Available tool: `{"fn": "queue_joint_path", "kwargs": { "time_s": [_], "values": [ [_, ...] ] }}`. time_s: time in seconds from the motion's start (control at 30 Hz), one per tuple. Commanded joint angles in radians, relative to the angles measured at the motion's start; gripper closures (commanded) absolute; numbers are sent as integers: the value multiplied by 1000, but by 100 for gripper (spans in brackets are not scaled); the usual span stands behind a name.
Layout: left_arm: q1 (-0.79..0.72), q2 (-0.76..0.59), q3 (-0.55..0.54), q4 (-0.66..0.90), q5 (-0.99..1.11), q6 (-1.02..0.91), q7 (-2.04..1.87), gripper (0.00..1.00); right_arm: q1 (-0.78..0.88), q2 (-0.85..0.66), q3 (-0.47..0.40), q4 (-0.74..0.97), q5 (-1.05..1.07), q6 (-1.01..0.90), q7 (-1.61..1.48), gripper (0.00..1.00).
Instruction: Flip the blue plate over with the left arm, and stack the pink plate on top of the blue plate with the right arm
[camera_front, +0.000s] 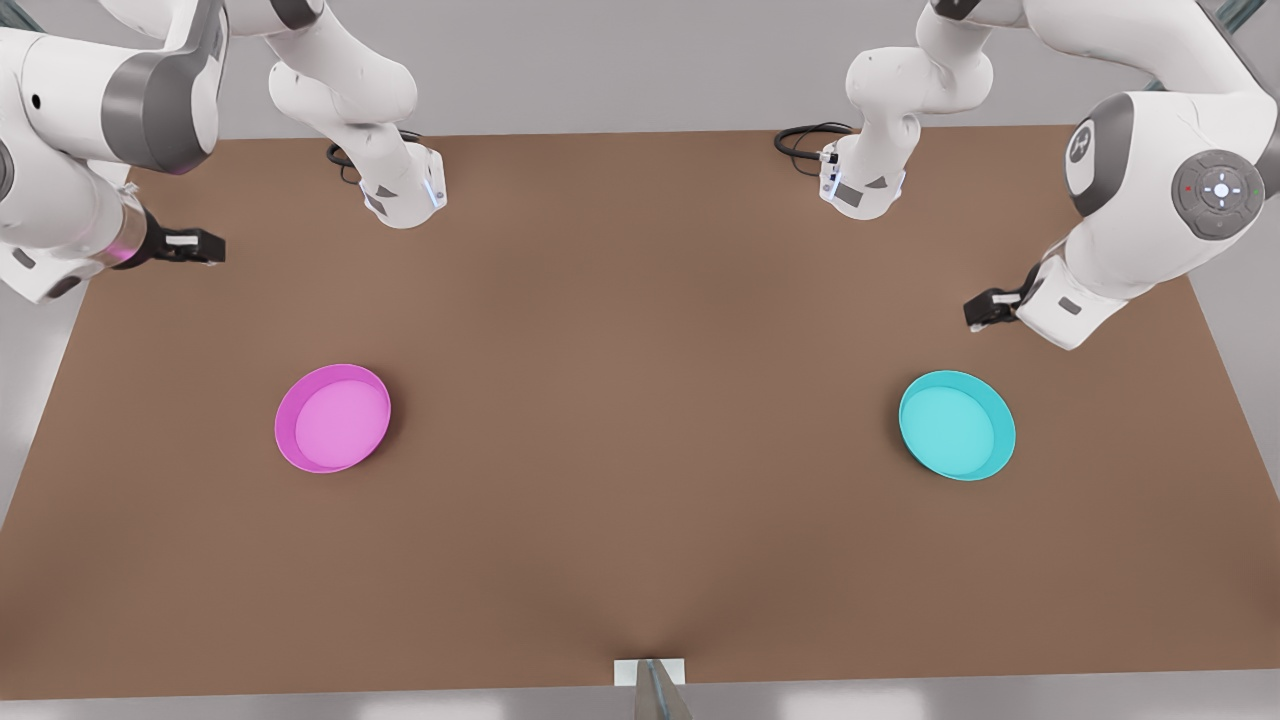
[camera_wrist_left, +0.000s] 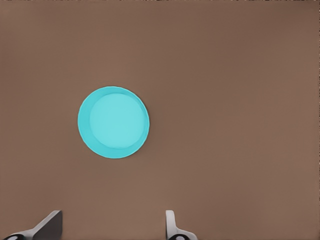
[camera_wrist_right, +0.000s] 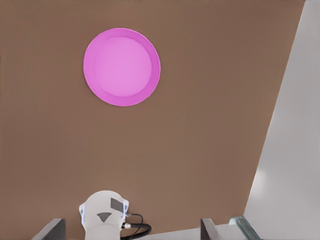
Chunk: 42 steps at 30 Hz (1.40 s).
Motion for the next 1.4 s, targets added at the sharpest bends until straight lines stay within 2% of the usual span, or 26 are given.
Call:
{"fn": "queue_joint_path", "kwargs": {
  "time_s": [0.0, 0.07, 0.17, 0.23, 0.27, 0.3, 0.33, 0.37, 0.47, 0.63, 0.9, 0.97, 1.0, 1.07, 1.1, 1.27, 1.33, 1.37],
  "values": [
    [0, 0, 1, 1, -4, 38, -58, 0, 0, 0, 0, -1, 5, 80, -54, 0],
    [41, 20, 4, -5, -1, 50, -78, 0, -3, 1, 0, -1, 5, 80, -54, 0],
    [238, 225, 7, -12, -57, 181, -27, 0, -4, 4, 0, -1, 5, 78, -53, 0],
    [328, 294, 9, -47, -111, 337, 261, 0, -4, 6, 0, -1, 3, 78, -53, 0],
    [379, 371, 9, -53, -139, 429, 505, 0, -4, 8, 0, 0, 3, 77, -51, 0],
    [409, 388, 9, -117, -140, 533, 658, 0, -6, 8, 0, 0, 3, 77, -51, 0],
    [417, 389, 9, -193, -140, 658, 679, 0, -6, 9, 0, 0, 3, 77, -51, 0],
    [425, 421, 9, -200, -142, 690, 694, 0, -4, 9, 0, 0, 3, 75, -51, 0],
    [469, 500, 9, -200, -211, 702, 798, 0, -4, 11, 0, -1, 3, 74, -51, 0],
    [471, 509, 9, -205, -228, 590, 936, 0, -6, 15, 0, -3, 3, 69, -48, 0],
    [471, 566, 9, -234, -245, 600, 930, 0, -9, 23, 0, -4, 3, 67, -48, 0],
    [471, 569, 9, -234, -251, 601, 929, 31, -9, 23, 0, -4, 3, 67, -48, 0],
    [471, 570, 9, -234, -252, 601, 903, 36, -9, 23, 0, -4, 3, 67, -48, 0],
    [471, 578, 9, -231, -254, 604, 901, 36, -11, 23, 0, -4, 3, 67, -48, 0],
    [471, 586, 9, -228, -269, 604, 901, 42, -11, 23, 0, -6, 3, 67, -48, 0],
    [471, 601, 9, -222, -274, 616, 899, 43, -11, 27, 0, -6, 3, 67, -48, 0],
    [471, 606, 10, -222, -274, 621, 899, 51, -11, 27, 0, -6, 3, 67, -48, 0],
    [471, 607, 10, -222, -274, 621, 899, 51, -11, 27, 0, -6, 3, 67, -49, 0]
  ]
}}
